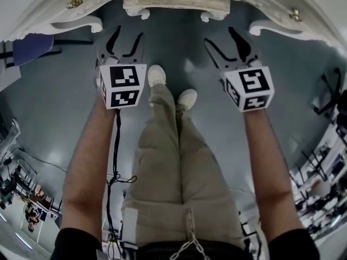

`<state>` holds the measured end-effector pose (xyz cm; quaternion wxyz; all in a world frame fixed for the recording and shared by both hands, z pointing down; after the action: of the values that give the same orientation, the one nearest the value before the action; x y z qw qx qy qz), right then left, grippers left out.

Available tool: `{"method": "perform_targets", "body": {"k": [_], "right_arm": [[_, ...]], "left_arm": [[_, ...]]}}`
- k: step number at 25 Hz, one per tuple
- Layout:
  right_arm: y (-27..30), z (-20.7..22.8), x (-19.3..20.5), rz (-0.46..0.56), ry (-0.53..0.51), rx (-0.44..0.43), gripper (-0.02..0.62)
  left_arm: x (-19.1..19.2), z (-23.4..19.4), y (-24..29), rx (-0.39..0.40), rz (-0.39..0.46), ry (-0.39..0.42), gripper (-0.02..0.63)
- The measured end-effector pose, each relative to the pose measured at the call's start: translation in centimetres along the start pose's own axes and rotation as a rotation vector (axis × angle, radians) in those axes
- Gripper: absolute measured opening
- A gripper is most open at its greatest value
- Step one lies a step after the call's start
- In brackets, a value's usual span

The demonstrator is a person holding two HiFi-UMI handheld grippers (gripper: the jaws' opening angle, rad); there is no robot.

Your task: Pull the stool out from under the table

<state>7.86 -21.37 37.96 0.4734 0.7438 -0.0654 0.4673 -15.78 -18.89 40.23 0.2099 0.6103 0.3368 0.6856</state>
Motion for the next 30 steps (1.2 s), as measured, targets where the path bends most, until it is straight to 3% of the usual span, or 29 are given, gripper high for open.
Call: {"method": "perform_targets", "body": {"k": [13,17,25,30], "right_arm": [[5.1,1.9,3.1,-0.105,-0.028,0.025,0.273],[6.9,3.6,4.3,-0.153,-0.047,0.043,0.275],[10.6,6.4,6.7,-0.303,-0.157,0.100,0.295],[11.9,6.6,7.0,-0.325,-0.109,0.103,0.293]], "left_arm": [[2.2,-2.5,6.4,-0.025,-0.082,0.097,0.225],[2.7,-2.9,8.6,-0.036,-0.116,0.089,0.230],[3.2,-6.1,12.8,-0.086,-0.187,0.164,0.241],[4.0,-6.2,14.0,-0.043,-0.236,0.199,0.250]]}}
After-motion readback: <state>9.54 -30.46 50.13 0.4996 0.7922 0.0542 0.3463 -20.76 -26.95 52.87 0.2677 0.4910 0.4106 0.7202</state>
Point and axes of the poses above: the fingertips, and each gripper's own axes: y forward along the fingers, z to its right, x out of its underside, the point moved 3 cm from there along -y, backward along the fingers, and after that the axes turned 13 degrees about -y, right-handed, at the moved point
